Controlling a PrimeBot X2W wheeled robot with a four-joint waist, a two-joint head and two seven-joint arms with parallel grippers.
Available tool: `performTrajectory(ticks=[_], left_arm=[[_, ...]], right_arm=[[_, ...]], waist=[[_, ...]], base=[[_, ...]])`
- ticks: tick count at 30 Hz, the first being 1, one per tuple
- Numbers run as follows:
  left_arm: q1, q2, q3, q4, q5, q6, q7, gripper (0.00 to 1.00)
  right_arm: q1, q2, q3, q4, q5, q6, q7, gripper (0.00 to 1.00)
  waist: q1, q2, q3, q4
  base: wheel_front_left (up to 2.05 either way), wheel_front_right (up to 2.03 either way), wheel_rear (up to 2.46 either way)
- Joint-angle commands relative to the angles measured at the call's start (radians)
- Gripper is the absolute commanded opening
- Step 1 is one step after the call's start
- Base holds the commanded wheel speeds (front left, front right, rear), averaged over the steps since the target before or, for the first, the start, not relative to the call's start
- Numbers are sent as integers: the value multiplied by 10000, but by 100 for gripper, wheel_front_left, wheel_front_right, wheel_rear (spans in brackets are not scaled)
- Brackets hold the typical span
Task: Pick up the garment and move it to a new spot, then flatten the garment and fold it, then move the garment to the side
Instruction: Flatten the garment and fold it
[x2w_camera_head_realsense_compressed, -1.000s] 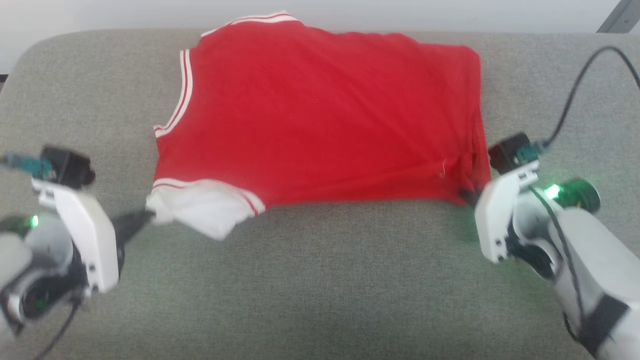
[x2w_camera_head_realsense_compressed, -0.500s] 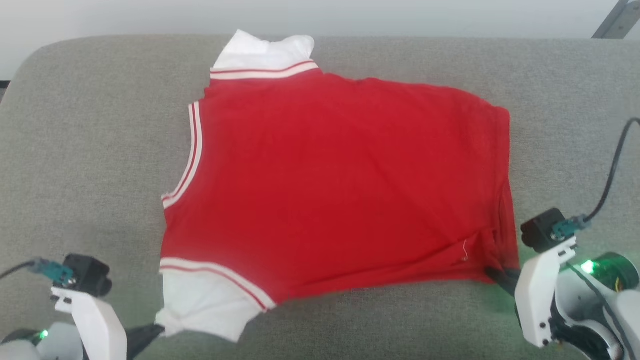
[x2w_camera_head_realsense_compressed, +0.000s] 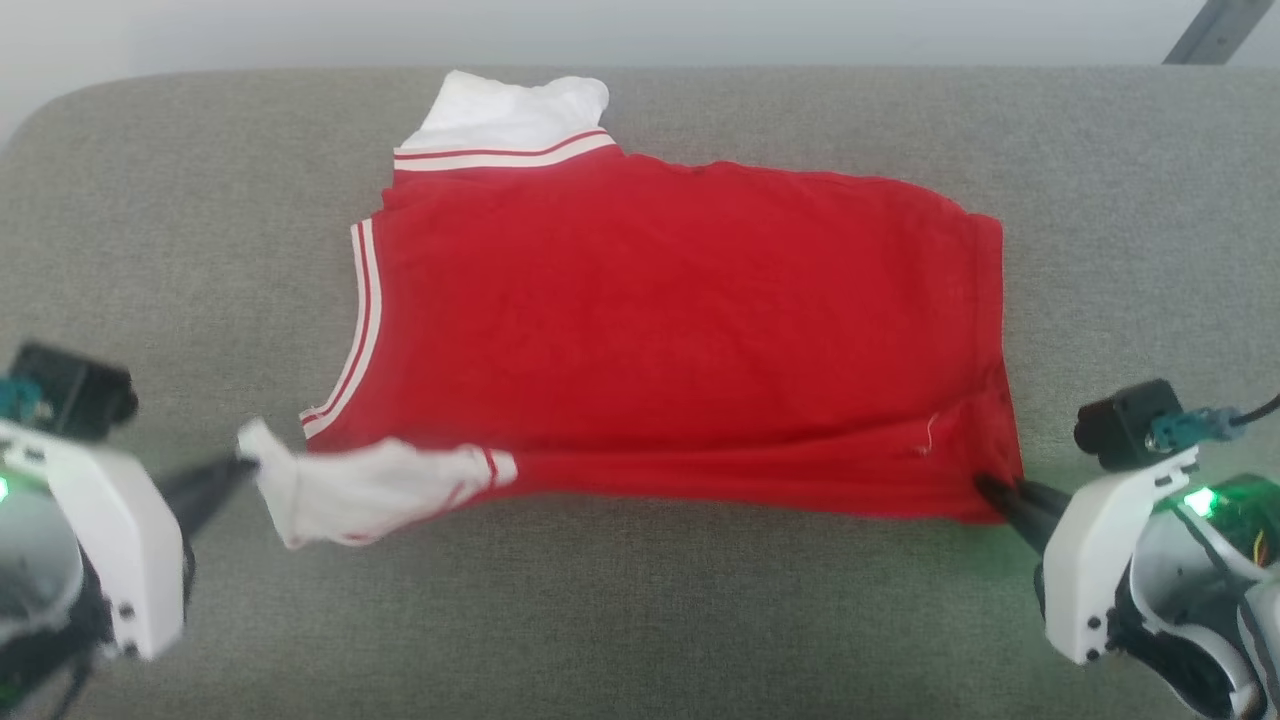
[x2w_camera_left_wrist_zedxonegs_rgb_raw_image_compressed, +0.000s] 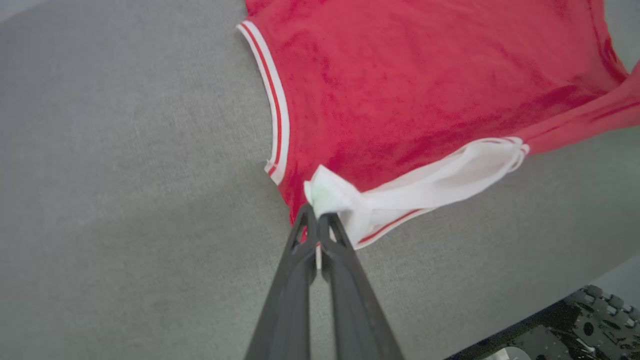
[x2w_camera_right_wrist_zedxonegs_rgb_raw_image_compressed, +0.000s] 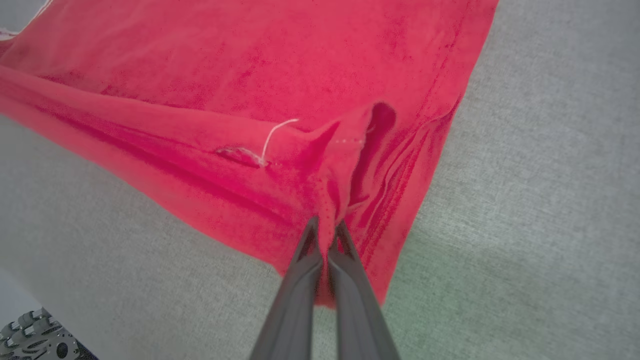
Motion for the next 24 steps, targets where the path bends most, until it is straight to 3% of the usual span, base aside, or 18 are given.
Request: performTrajectory(ticks=[1,7,8,17,24], left_arm=[[-137,-25,59,90,203,-24,47,0],[-1588,-751,483,1263,1073,-930,581,0],[-2019,-1130,534,1834,1348,-1260,763,0],[-3403,-2975,492,4770,1982,-2675,1067,0],[-3843,-4146,181,6908,1667,-3166,1497,0]], right_arm=[[-110,56,-68,-49,-60,-26,36,0],[-792,595,-428,-45,-826,-26,32,0],[-1136,770,-502,62,-1085,-26,-56,0],[-2930,1410,-422,1415,-2081,-26,-221,0],[-3985,1843,-233,2747,-2413,-26,-147,0]], waist=[[0,-1,26,-26],[0,-1,297,-138],[0,-1,415,-171],[0,-1,1168,-335],[0,-1,1738,-402]], base=[[0,0,0],[0,0,0],[0,0,0],[0,0,0],[0,0,0]])
